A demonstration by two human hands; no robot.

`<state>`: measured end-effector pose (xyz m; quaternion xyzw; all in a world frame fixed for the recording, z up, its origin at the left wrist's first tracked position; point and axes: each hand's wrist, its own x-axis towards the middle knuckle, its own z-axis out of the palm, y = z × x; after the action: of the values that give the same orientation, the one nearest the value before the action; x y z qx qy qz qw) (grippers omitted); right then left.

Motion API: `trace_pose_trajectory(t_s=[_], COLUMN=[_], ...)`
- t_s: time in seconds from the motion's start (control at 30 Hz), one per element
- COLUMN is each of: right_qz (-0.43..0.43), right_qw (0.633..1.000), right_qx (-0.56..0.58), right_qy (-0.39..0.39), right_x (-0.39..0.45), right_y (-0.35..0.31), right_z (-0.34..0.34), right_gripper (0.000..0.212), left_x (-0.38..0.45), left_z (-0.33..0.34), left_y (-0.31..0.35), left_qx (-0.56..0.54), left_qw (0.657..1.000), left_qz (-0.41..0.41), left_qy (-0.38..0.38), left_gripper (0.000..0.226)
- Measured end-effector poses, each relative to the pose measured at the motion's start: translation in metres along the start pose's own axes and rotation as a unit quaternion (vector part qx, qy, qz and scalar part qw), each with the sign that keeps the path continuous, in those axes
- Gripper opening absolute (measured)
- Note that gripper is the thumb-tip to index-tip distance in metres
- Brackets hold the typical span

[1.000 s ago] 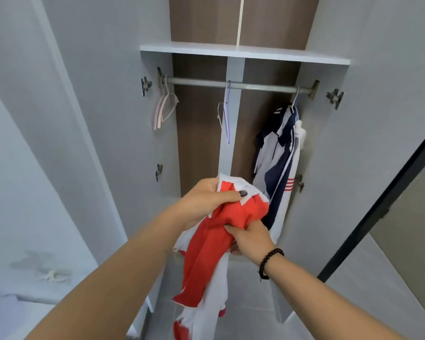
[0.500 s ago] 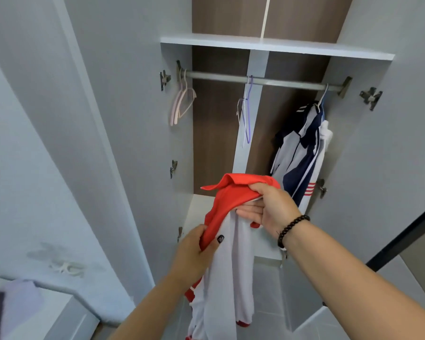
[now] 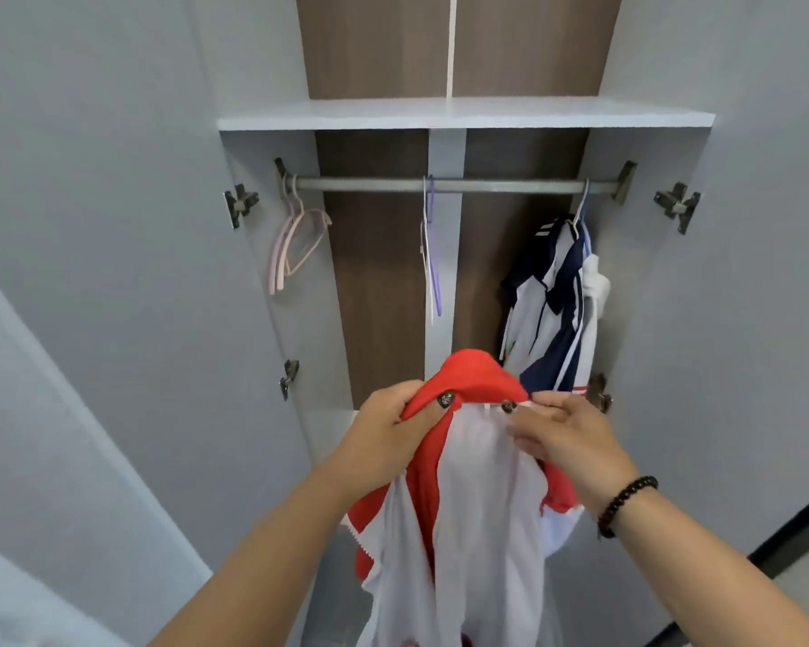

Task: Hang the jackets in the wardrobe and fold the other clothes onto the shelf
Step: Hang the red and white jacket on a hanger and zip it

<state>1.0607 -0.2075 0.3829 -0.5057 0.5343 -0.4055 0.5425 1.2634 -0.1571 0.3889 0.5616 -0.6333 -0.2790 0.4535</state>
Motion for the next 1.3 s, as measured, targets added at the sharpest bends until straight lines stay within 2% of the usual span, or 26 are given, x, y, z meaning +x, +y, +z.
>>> trace_pose_trajectory(t_s=[0.07,0.1,0.17,0.2,0.27,0.3,0.37,0.43,0.47,0.57,0.6,0.7,0.77,0.8,0.87,0.97,1.1,1.2,1.23,1.3], right_qz=[-0.133,-0.213,-0.317,-0.322,-0.258,-0.224,-0.172,-0.149,-0.152,-0.171,-0.179,-0.216,-0.247,-0.265,-0.298,-0.319,-0.312,-0.29,-0.274,-0.225], right_qw=[0.982,0.958,0.902,0.893,0.912,0.927,0.955,0.965,0.958,0.908,0.901,0.915,0.923,0.923,0.918,0.916,0.928,0.936,0.94,0.948], right_qx=[-0.127,-0.189,-0.287,-0.297,-0.254,-0.216,-0.131,-0.067,-0.069,-0.164,-0.185,-0.212,-0.207,-0.202,-0.204,-0.205,-0.189,-0.19,-0.195,-0.213], right_qy=[0.037,0.028,-0.051,-0.104,-0.192,-0.211,-0.201,-0.206,-0.232,-0.345,-0.349,-0.265,-0.21,-0.191,-0.165,-0.129,-0.071,-0.051,-0.051,-0.069], right_x=[0.013,0.021,0.041,0.053,0.073,0.082,0.099,0.115,0.124,0.142,0.146,0.161,0.172,0.178,0.187,0.199,0.221,0.24,0.246,0.257], right_y=[0.0,-0.003,-0.005,-0.004,-0.003,-0.003,-0.005,-0.009,-0.011,-0.013,-0.012,-0.007,-0.009,-0.012,-0.02,-0.032,-0.052,-0.06,-0.059,-0.051], right_z=[0.0,0.001,0.001,0.0,-0.002,-0.003,-0.007,-0.01,-0.011,-0.001,0.005,0.017,0.019,0.02,0.024,0.036,0.041,0.044,0.046,0.051], right_gripper=[0.065,0.071,0.066,0.056,0.032,0.025,0.025,0.021,0.022,0.061,0.06,0.031,0.007,0.006,0.016,0.017,0.016,0.02,0.02,0.018], left_x=[0.027,0.038,0.057,0.065,0.081,0.089,0.104,0.117,0.122,0.136,0.14,0.153,0.161,0.166,0.173,0.183,0.198,0.215,0.221,0.232], left_z=[0.006,0.01,0.018,0.019,0.018,0.015,0.008,0.004,0.004,0.01,0.012,0.009,0.003,0.0,-0.001,-0.004,-0.02,-0.031,-0.036,-0.047], left_y=[0.01,0.013,0.016,0.016,0.014,0.012,0.007,0.001,-0.002,-0.007,-0.008,-0.016,-0.028,-0.036,-0.053,-0.085,-0.123,-0.139,-0.142,-0.146], left_qx=[0.04,0.057,0.061,0.051,0.028,0.021,0.034,0.071,0.078,0.053,0.046,0.061,0.129,0.184,0.296,0.359,0.325,0.255,0.227,0.148], left_qw=[0.999,0.998,0.997,0.997,0.998,0.997,0.994,0.988,0.986,0.986,0.987,0.99,0.987,0.979,0.954,0.931,0.938,0.949,0.957,0.979], left_qz=[0.018,0.024,0.023,0.017,0.003,-0.007,-0.033,-0.049,-0.048,-0.037,-0.031,-0.005,0.018,0.027,0.049,0.042,0.005,0.0,-0.016,-0.072], left_qy=[-0.012,-0.022,-0.039,-0.046,-0.061,-0.073,-0.102,-0.13,-0.141,-0.156,-0.152,-0.129,-0.098,-0.079,-0.026,0.044,0.122,0.184,0.179,0.12], left_gripper=[0.02,0.021,0.026,0.026,0.026,0.03,0.039,0.043,0.043,0.041,0.04,0.035,0.03,0.027,0.026,0.038,0.073,0.083,0.083,0.069])
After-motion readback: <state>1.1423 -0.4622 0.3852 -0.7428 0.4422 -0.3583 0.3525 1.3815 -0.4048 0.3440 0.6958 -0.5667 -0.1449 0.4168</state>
